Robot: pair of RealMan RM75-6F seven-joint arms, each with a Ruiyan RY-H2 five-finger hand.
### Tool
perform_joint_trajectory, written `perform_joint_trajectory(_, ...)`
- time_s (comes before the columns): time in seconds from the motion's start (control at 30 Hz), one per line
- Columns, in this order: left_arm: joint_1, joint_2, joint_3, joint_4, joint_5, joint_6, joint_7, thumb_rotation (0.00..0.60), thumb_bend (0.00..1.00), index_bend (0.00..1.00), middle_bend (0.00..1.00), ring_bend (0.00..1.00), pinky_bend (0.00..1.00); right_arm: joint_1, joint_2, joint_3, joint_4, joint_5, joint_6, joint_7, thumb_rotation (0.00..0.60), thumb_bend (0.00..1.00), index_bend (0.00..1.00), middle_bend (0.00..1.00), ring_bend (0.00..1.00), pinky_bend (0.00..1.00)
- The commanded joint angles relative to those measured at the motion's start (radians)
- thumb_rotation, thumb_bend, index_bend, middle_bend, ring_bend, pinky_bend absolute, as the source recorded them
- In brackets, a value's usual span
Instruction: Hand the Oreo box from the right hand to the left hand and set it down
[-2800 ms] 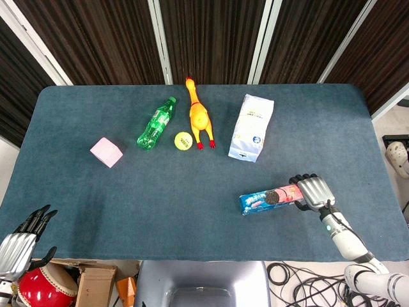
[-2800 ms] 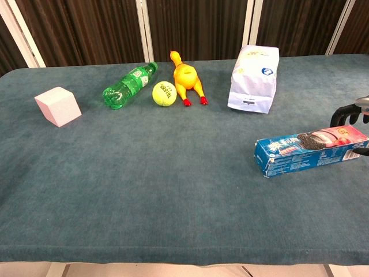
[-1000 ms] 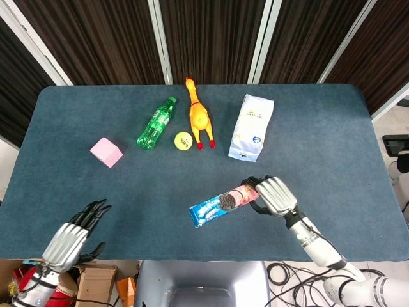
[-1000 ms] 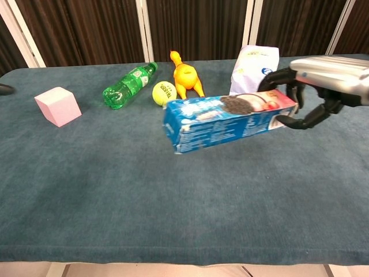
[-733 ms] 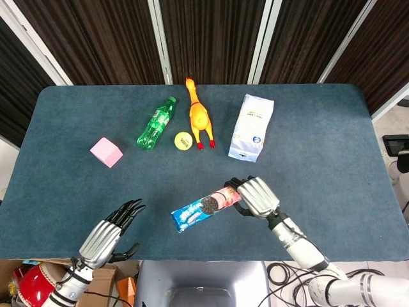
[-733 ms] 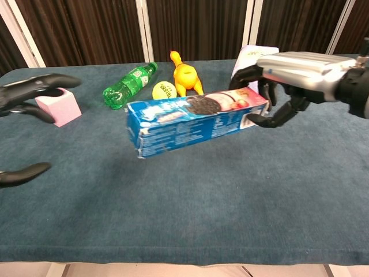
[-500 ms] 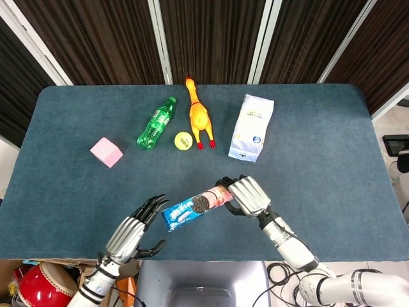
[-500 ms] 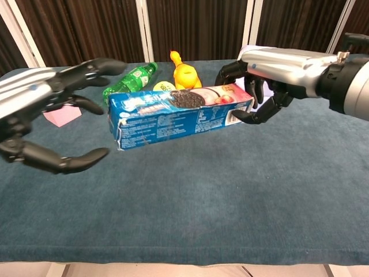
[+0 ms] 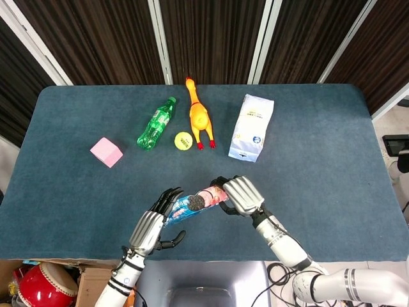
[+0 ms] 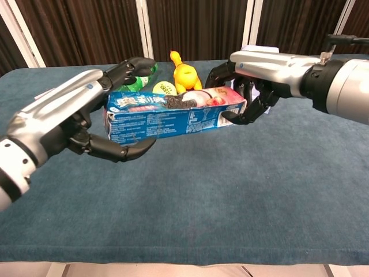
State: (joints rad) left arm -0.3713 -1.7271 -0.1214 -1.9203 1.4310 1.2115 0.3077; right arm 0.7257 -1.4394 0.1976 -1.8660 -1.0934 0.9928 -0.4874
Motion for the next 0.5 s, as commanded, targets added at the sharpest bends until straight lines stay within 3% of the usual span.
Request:
perform_joint_trajectory(0.03,-0.002,-0.037,-0.011,0.026,-0.019,0.025,0.003,0.600,0.32,0.03,0.11,0.10,0.26,0.005,-0.008,-0.004,0.000,0.003,0.001,0.001,0.600,1.00,0.58,0.57,0.53,0.50)
perform_joint_trajectory(0.2,0.000,-0.093,-0.025,0.094,-0.010,0.088,0.067,0.600,0.32,0.02,0.10,0.11,0.26,0.012,-0.015,-0.012,-0.010,0.000,0.006,0.009,0.600,1.00,0.58,0.57,0.53,0.50)
perform_joint_trajectory(0.37,0.001,-0.118,-0.036,0.141,-0.008,0.133,0.145,0.600,0.32,0.00,0.00,0.01,0.25,0.016,-0.011,-0.019,-0.022,-0.001,0.017,0.005,0.600,1.00,0.58,0.57,0.53,0.50)
perform_joint_trajectory(0.5,0.001,-0.121,-0.039,0.163,-0.008,0.153,0.194,0.600,0.32,0.00,0.00,0.00,0.25,0.017,-0.009,-0.022,-0.025,-0.001,0.023,0.010,0.600,1.00,0.58,0.57,0.53,0.50)
